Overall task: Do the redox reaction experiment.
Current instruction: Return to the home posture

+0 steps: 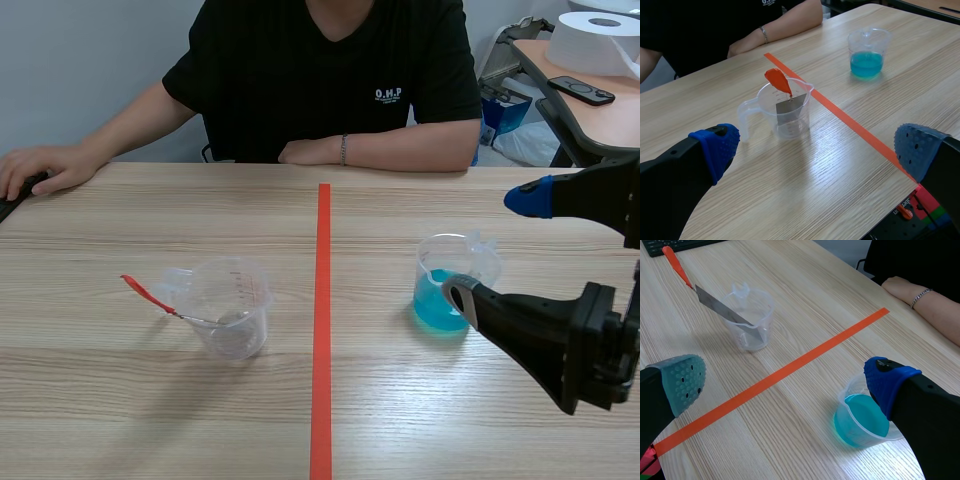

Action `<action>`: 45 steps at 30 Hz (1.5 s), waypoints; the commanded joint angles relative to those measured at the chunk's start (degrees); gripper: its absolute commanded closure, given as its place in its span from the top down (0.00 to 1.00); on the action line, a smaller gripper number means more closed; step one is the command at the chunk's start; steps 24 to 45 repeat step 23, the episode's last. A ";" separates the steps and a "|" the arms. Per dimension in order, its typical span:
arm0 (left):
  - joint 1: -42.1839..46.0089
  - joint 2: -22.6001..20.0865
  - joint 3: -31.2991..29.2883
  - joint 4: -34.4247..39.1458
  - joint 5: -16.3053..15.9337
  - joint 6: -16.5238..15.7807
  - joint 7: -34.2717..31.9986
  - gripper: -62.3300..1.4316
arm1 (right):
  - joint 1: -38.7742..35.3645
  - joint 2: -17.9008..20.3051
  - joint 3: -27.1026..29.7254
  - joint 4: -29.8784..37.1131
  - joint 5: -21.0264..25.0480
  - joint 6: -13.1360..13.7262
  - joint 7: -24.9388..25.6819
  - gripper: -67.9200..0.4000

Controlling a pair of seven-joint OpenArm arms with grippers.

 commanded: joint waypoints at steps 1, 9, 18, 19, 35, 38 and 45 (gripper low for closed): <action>0.37 0.28 0.00 0.92 -0.52 0.28 -0.94 1.00 | 0.81 0.59 0.76 0.85 0.24 -0.04 1.03 1.00; 0.37 0.28 0.00 0.92 -0.33 0.28 -0.81 1.00 | 0.81 0.59 0.76 0.85 0.04 -0.04 0.83 1.00; 0.35 0.28 0.00 0.92 -0.33 0.28 -0.79 1.00 | 0.81 0.59 0.87 0.85 0.11 -0.07 0.85 1.00; 0.35 0.28 0.00 0.92 -0.33 0.28 -0.79 1.00 | 0.81 0.59 0.87 0.85 0.11 -0.07 0.85 1.00; 0.35 0.28 0.00 0.92 -0.33 0.28 -0.79 1.00 | 0.81 0.59 0.87 0.85 0.50 -0.07 0.85 1.00; 0.35 0.28 0.00 0.92 -0.33 0.28 -0.79 1.00 | 0.81 0.59 0.87 0.85 0.50 -0.07 0.85 1.00; 0.35 0.28 0.00 0.92 -0.33 0.28 -0.79 1.00 | 0.81 0.59 0.87 0.85 0.50 -0.07 0.85 1.00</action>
